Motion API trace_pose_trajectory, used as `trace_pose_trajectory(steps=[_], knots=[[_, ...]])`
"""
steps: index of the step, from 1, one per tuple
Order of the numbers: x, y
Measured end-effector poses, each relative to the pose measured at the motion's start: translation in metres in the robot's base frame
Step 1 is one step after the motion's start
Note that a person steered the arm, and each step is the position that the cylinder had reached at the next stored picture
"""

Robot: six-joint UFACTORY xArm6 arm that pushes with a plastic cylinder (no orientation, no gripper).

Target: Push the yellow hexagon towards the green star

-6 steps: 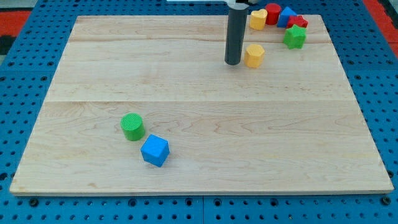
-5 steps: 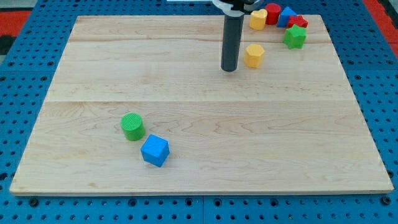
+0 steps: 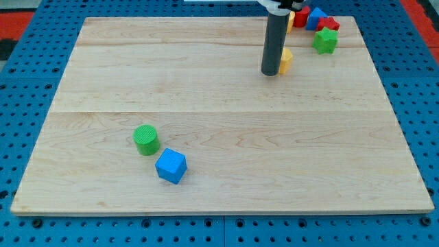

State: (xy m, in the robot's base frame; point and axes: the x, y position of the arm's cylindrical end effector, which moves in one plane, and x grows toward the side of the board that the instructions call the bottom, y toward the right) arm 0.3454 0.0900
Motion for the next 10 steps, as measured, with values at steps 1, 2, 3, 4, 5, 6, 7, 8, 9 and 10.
trace_pose_trajectory(steps=[1,2,3,4,5,6,7,8,9,10], knots=[[-0.008,0.002],[-0.014,0.006],[-0.020,0.010],[-0.024,0.015],[-0.029,0.018],[-0.035,0.023],[-0.042,0.030],[-0.051,0.039],[-0.059,0.045],[-0.067,0.048]])
